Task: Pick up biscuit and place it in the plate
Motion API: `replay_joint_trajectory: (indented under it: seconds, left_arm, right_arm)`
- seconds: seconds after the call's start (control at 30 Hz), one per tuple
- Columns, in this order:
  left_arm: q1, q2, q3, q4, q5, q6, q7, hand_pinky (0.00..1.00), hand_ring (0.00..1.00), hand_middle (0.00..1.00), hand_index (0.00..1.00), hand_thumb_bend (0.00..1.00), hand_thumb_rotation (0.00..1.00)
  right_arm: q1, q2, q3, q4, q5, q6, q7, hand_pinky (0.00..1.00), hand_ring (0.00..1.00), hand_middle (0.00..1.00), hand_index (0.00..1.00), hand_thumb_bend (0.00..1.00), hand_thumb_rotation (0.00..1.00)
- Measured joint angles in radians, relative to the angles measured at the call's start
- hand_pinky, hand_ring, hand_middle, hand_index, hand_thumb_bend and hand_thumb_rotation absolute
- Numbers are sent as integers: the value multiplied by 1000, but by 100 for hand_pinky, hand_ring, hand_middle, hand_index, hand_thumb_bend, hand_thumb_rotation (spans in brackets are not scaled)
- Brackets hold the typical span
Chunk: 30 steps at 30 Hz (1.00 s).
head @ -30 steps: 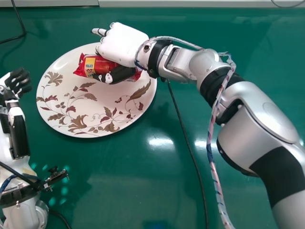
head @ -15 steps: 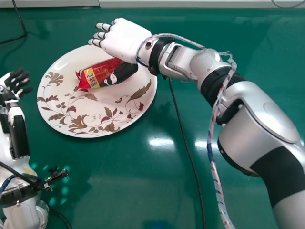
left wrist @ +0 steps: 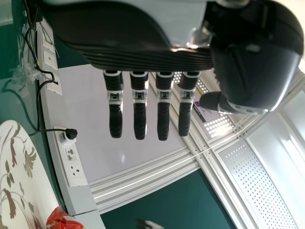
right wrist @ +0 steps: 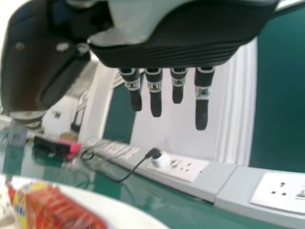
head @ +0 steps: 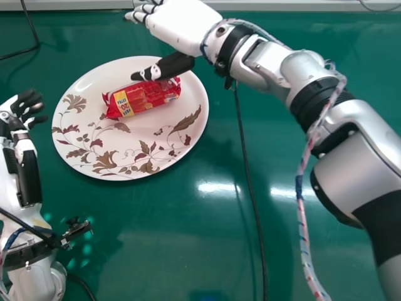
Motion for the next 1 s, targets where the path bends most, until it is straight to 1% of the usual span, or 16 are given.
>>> replay_joint_trajectory:
  seconds: [0.03, 0.07, 0.1, 0.2, 0.23, 0.27, 0.33, 0.4, 0.47, 0.53, 0.63, 0.7, 0.73, 0.9, 0.97, 1.0]
  left_arm:
    - [0, -1, -1, 0, 6, 2, 0, 66, 73, 76, 76, 8, 0]
    - [0, -2, -2, -1, 9, 4, 0, 66, 74, 76, 77, 8, 0]
    - [0, -3, -4, -1, 13, 5, 0, 68, 74, 76, 77, 8, 0]
    - [2, -6, -5, -2, 17, 6, 1, 70, 75, 77, 78, 9, 0]
    - [3, -6, -5, -4, 17, 8, 1, 71, 75, 77, 78, 10, 4]
    - [5, -7, -5, -5, 16, 8, 1, 70, 75, 76, 78, 10, 12]
    - [6, -9, -6, -6, 18, 8, 2, 67, 74, 76, 77, 10, 16]
    - [7, -12, -7, -3, 24, 6, 11, 67, 73, 75, 76, 11, 16]
    - [11, -15, -8, -1, 26, 4, 16, 66, 73, 76, 77, 11, 11]
    - [15, -17, -10, 0, 26, 3, 19, 66, 73, 76, 76, 12, 7]
    - [25, -20, -13, -3, 22, 0, 20, 65, 73, 75, 76, 14, 5]
    - [35, -22, -16, -4, 20, -2, 20, 63, 72, 74, 75, 15, 11]
    - [40, -22, -18, -5, 20, -2, 19, 62, 71, 74, 74, 15, 12]
    - [55, -23, -25, -15, 21, -2, 17, 60, 70, 72, 72, 16, 8]
    - [60, -25, -27, -17, 20, -2, 17, 58, 68, 72, 72, 16, 8]
    - [61, -25, -27, -17, 20, -2, 17, 57, 68, 71, 71, 17, 10]
  right_arm:
    - [17, -26, -19, -34, 16, -10, 12, 66, 80, 88, 92, 82, 53]
    - [47, -59, -46, -77, 42, -21, 24, 64, 79, 87, 90, 81, 48]
    - [79, -88, -75, -123, 68, -29, 42, 60, 75, 85, 89, 79, 45]
    - [190, -181, -163, -291, 132, -22, 113, 57, 72, 82, 85, 75, 46]
    - [232, -210, -193, -357, 148, -5, 139, 56, 72, 81, 85, 75, 47]
    - [279, -237, -226, -433, 165, 19, 167, 54, 70, 80, 84, 74, 48]
    - [383, -280, -302, -583, 217, 72, 222, 53, 69, 79, 84, 72, 43]
    - [492, -306, -384, -707, 288, 105, 260, 54, 69, 79, 84, 71, 40]
    - [610, -317, -469, -816, 366, 135, 285, 54, 70, 79, 83, 68, 41]
    - [733, -322, -547, -908, 428, 177, 307, 52, 69, 78, 83, 65, 38]
    - [933, -316, -650, -1062, 494, 237, 327, 49, 66, 77, 82, 63, 35]
    - [1057, -291, -711, -1145, 533, 245, 320, 50, 65, 75, 81, 64, 34]
    - [1108, -273, -735, -1175, 549, 245, 312, 51, 65, 74, 80, 64, 30]
    - [1278, -171, -811, -1258, 570, 227, 237, 50, 63, 72, 76, 62, 28]
    - [1322, -136, -822, -1280, 567, 230, 219, 50, 62, 71, 75, 62, 26]
    - [1339, -118, -825, -1291, 565, 234, 211, 49, 62, 71, 75, 61, 25]
